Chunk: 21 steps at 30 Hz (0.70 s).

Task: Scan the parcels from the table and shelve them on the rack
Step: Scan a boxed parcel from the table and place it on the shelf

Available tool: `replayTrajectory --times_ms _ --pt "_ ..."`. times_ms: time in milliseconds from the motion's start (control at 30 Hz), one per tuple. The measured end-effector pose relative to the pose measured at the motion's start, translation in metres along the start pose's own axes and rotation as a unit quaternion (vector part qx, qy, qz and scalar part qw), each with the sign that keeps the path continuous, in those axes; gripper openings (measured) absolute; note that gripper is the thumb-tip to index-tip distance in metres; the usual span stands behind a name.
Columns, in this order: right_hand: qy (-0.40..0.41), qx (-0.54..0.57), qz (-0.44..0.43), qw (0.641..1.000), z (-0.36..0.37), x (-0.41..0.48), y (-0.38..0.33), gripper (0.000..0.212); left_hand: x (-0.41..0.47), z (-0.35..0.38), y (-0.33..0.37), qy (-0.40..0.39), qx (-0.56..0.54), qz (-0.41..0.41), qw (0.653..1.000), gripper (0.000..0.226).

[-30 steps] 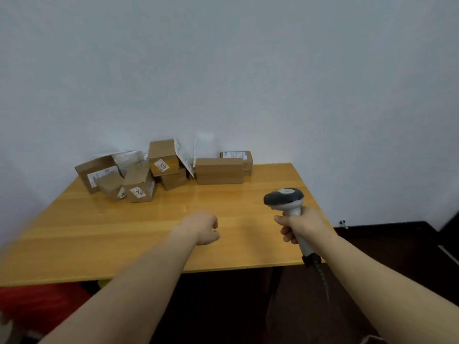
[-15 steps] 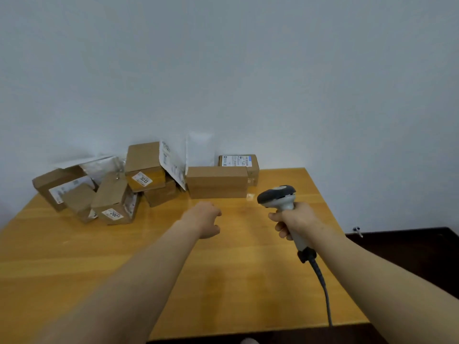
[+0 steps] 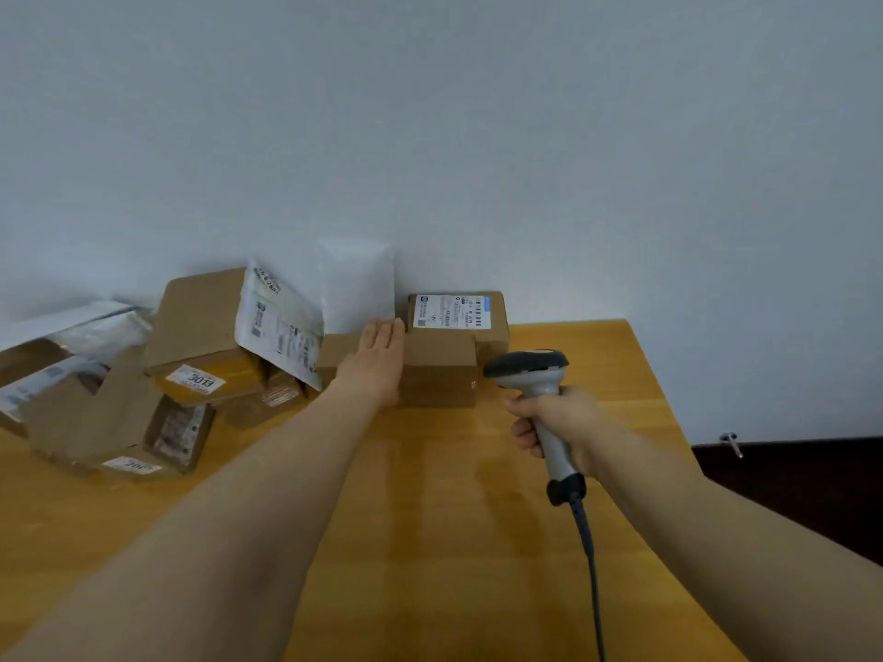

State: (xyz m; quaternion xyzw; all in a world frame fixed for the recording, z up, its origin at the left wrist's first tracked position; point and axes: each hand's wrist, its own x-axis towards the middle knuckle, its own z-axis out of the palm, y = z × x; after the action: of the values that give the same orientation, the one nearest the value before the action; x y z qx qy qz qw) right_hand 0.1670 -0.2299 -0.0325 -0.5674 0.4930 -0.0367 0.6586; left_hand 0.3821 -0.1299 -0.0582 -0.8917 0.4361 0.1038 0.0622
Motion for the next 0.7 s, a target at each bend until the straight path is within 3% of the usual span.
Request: replayTrajectory --times_ms 167,333,433,500,567,633,700 --pt "0.007 -0.001 0.009 1.0 0.003 0.016 0.003 0.015 0.024 0.008 -0.002 -0.025 0.012 0.012 1.0 0.101" --pt "0.028 0.0 0.011 1.0 0.011 0.014 0.008 0.015 -0.004 0.019 -0.007 0.017 0.049 0.047 0.998 0.069" --pt "0.031 -0.003 0.014 0.999 0.016 0.01 0.009 0.015 -0.033 0.034 -0.012 0.012 0.013 0.094 0.995 0.057" --pt "0.034 -0.007 0.015 0.999 0.019 0.009 0.011 0.015 -0.048 0.041 -0.017 0.067 -0.021 0.121 0.99 0.045" --pt "0.043 -0.01 0.014 0.999 0.022 0.01 0.012 0.016 -0.052 0.044 -0.023 0.121 -0.041 0.103 0.986 0.051" --pt "0.056 -0.013 0.012 0.998 0.023 0.013 0.014 0.016 -0.049 0.044 -0.028 0.111 -0.048 0.072 0.99 0.068" --pt "0.068 -0.016 0.01 0.998 0.025 0.017 0.016 0.016 -0.046 0.043 -0.028 0.087 -0.061 0.02 0.994 0.064"
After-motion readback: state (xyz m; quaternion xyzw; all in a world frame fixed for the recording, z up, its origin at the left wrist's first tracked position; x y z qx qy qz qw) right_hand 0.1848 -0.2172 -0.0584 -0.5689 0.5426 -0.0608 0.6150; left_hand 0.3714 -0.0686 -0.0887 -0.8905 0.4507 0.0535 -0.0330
